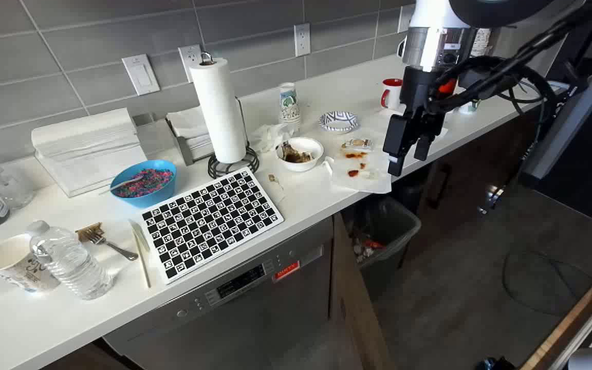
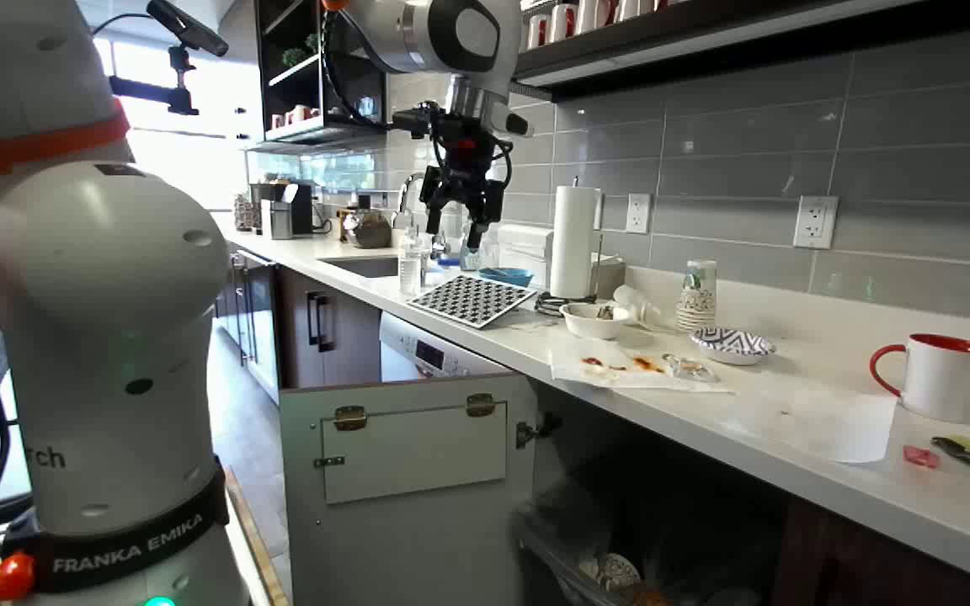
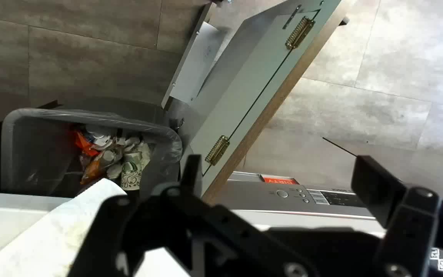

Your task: Put the packet inside the trash can

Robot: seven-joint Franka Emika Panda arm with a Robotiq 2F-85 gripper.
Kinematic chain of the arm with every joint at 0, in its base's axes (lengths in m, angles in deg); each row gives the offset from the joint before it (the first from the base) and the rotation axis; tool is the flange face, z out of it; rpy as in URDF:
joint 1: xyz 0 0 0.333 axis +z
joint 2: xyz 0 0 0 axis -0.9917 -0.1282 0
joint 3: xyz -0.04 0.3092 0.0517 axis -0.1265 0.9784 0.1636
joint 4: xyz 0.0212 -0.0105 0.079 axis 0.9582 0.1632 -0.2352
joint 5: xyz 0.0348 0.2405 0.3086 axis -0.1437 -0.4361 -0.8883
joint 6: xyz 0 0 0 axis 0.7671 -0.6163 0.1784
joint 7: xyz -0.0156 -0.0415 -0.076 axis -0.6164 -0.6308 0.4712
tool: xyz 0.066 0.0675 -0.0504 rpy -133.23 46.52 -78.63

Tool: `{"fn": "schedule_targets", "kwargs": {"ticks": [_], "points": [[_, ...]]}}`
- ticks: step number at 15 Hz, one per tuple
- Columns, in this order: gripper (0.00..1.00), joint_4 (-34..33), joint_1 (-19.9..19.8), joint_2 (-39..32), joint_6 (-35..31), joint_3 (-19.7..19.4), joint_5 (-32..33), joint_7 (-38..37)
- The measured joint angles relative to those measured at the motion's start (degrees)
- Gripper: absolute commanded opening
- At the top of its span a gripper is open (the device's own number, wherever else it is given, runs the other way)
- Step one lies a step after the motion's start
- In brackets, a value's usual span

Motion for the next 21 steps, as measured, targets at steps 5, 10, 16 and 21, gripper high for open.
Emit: {"fn": "schedule_targets", "kwargs": {"ticks": [5, 10, 16, 21], "points": [[1.00, 0.00, 0.00, 0.00, 0.00, 0.01, 0.00, 0.00], [1.00, 0.12, -2.23, -0.22, -3.94, 0.44, 4.71, -4.44], [1.00, 0.98, -8.60, -3.86, -25.65, -0.59, 12.99, -7.16], [1.00, -0.89, -11.12, -13.42, -34.41, -1.74, 17.44, -8.09]]}}
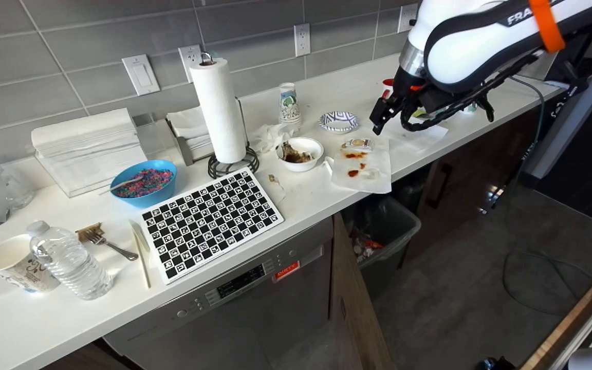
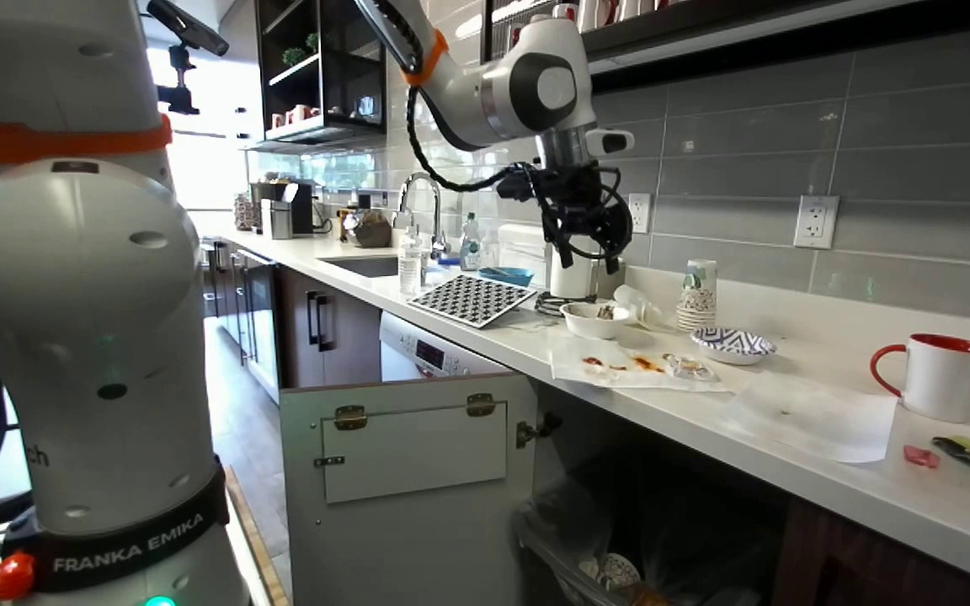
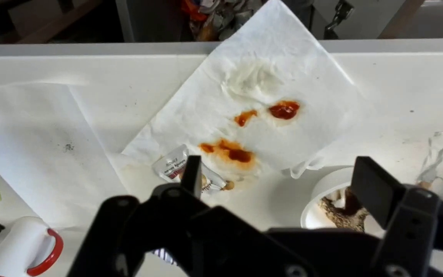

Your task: Put the packet inside the trash can

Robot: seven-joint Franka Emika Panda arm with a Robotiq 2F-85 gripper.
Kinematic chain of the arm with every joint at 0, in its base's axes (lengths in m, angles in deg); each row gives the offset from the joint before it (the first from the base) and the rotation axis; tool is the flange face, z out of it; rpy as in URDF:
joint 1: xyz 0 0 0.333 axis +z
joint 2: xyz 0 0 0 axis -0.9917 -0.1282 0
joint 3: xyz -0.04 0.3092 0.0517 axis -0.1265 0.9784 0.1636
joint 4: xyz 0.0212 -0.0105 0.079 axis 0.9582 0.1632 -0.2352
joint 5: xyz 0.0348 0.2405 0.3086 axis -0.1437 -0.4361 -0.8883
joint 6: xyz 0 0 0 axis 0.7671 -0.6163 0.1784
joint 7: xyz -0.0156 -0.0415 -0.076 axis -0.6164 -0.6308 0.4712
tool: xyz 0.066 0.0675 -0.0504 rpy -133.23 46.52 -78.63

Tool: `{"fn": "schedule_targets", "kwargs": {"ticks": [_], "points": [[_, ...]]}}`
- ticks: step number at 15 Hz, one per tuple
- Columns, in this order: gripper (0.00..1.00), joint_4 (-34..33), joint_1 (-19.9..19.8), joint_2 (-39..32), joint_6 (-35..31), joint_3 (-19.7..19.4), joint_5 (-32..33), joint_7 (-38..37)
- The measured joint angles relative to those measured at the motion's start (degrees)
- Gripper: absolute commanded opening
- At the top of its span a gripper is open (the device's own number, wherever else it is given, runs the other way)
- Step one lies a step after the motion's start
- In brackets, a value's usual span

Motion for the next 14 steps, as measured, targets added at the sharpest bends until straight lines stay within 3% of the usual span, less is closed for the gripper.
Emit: {"fn": "schedule_targets", "kwargs": {"ticks": [3, 9, 14], "points": [[1.00, -2.74, -0.39, -7.08, -0.29, -1.14, 1.85, -1.12], [1.00, -2.82, -0.06, -5.75, -0.38, -1.20, 1.85, -1.08], [1.00, -4.90, 1.18, -9.05, -0.38, -0.98, 1.58, 7.77]]}}
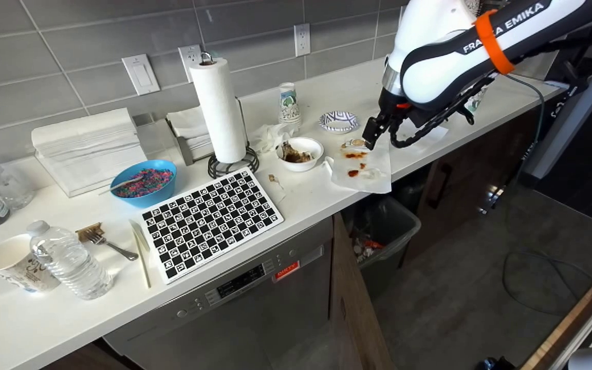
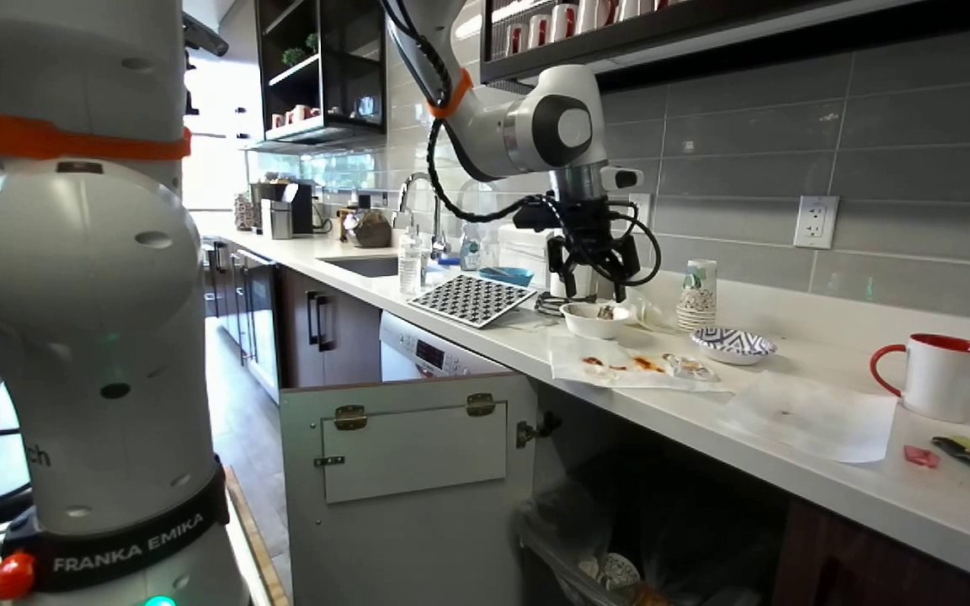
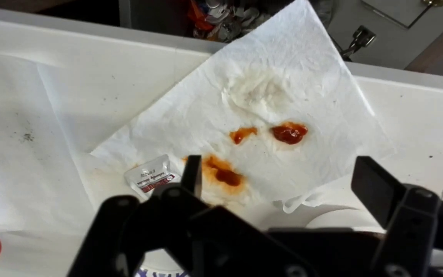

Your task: Put the packet inside the trash can

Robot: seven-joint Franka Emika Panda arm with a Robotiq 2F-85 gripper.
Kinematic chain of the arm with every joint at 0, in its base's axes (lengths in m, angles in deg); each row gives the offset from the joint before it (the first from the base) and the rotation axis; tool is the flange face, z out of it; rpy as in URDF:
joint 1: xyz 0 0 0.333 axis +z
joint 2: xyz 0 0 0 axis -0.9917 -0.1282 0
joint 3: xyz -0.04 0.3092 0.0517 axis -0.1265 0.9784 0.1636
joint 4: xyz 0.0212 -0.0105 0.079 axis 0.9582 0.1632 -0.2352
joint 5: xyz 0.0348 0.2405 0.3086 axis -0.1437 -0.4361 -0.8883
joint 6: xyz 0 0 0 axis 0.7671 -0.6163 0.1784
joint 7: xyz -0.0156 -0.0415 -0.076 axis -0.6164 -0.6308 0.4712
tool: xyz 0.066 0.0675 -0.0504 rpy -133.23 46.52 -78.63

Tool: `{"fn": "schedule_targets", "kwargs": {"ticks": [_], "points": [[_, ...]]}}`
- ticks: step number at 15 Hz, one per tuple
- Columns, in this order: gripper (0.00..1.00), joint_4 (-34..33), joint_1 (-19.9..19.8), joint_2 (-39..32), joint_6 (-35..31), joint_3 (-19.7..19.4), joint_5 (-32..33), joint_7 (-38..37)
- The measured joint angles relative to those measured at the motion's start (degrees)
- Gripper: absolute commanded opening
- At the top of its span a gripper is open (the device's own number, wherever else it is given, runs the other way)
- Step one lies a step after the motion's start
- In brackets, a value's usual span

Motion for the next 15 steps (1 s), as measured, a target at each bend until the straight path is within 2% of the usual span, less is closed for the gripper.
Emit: {"fn": "schedule_targets", "kwargs": {"ticks": [5, 9, 15], "points": [[1.00, -9.31, -0.15, -9.70, 0.29, -1.36, 1.48, 8.95], [1.00, -16.86, -1.14, -16.38, 1.01, -2.78, 1.50, 13.44], [1.00, -25.69, -3.33, -24.36, 2.39, -2.91, 1.50, 20.27]]}}
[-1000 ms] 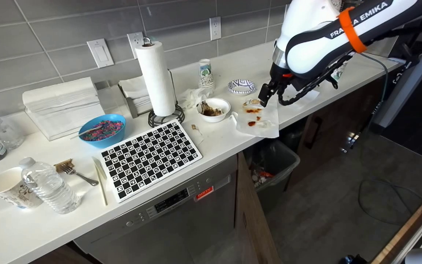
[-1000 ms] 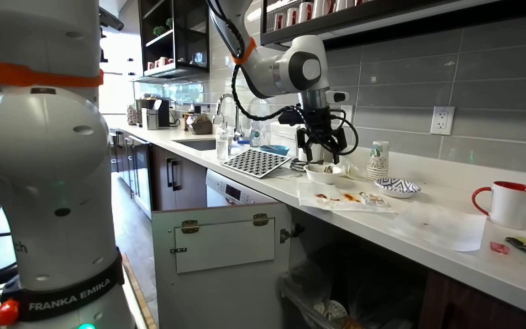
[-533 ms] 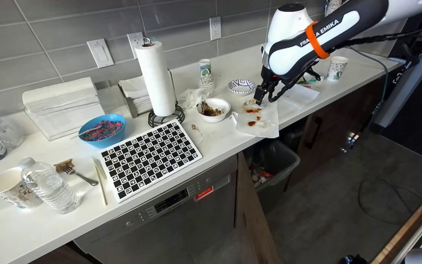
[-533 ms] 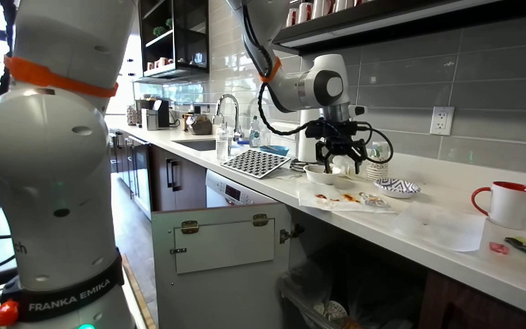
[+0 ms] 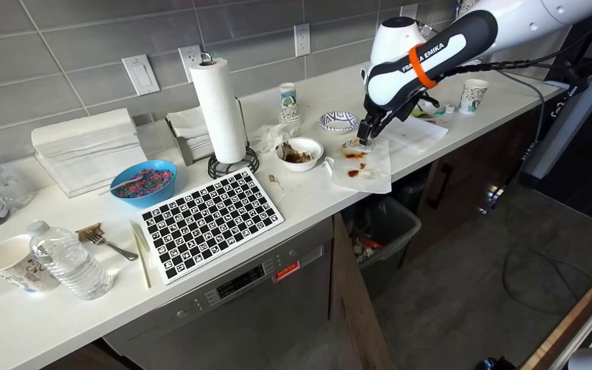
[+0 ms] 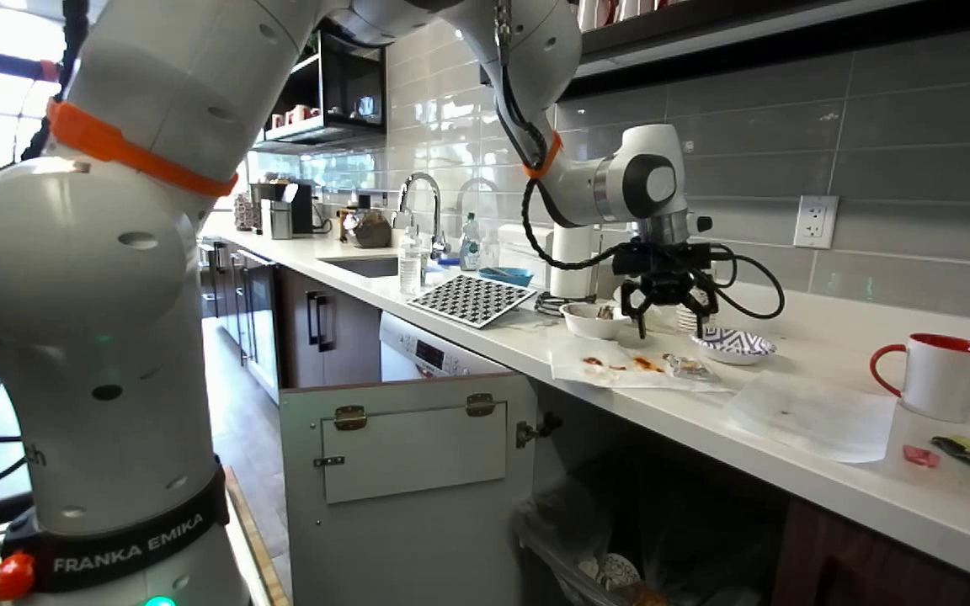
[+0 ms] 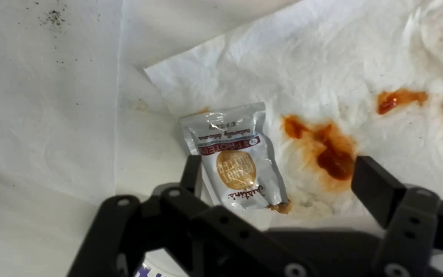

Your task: Put the packet inside the trash can

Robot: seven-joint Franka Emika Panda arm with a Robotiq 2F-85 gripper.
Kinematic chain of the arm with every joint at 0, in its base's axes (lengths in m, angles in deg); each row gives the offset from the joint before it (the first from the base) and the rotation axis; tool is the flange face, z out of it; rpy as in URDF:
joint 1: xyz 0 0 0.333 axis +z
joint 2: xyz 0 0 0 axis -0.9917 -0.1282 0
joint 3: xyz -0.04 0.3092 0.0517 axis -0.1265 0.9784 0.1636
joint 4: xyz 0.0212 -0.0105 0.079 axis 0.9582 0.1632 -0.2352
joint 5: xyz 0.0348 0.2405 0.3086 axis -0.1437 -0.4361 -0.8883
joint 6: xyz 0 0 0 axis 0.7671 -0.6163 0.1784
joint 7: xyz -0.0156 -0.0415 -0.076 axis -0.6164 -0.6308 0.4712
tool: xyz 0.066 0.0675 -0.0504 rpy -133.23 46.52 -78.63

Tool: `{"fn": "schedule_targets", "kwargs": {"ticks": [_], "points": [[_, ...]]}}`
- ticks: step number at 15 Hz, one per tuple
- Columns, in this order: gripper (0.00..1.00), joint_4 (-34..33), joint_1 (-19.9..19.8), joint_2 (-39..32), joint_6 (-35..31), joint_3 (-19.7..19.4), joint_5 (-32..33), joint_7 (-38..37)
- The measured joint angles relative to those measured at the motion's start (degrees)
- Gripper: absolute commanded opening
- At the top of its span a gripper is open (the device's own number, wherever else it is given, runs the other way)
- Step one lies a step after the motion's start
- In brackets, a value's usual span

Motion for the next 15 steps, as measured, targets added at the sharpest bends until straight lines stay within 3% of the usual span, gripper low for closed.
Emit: {"fn": "schedule_targets", "kwargs": {"ticks": [3, 5, 10, 11, 15], "points": [[0.82, -3.22, -0.75, -2.95, 1.11, 0.06, 0.00, 2.32], [0.62, -4.85, -1.08, -4.50, 1.27, 0.08, 0.00, 3.27], [0.24, -7.76, -1.63, -7.16, 1.39, 0.25, 0.00, 4.55], [0.46, -8.21, -1.74, -7.56, 1.49, 0.30, 0.00, 4.74], [0.72, -9.91, -1.91, -8.91, 2.67, 0.31, 0.00, 4.99]]}}
